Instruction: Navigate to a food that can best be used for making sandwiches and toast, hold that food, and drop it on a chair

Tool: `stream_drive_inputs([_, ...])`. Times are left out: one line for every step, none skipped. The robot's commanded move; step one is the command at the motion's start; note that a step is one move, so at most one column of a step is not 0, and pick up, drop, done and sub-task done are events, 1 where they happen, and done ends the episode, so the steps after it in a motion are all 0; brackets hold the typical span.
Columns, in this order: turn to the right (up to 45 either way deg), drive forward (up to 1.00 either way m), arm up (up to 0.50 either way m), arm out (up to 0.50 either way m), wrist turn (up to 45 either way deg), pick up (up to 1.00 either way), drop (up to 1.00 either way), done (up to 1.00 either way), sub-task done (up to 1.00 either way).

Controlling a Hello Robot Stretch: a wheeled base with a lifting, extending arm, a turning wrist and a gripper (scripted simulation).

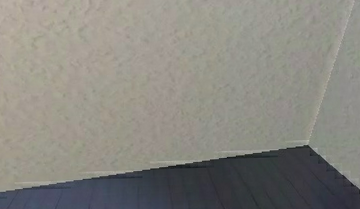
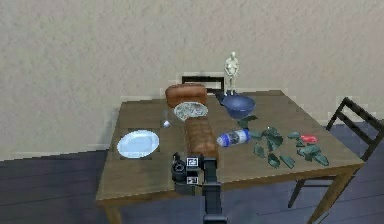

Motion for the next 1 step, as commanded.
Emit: stream_drive_inputs([0.0, 0.00, 0.00, 0.00, 0.0, 1.00, 0.00, 0.00, 0.00])
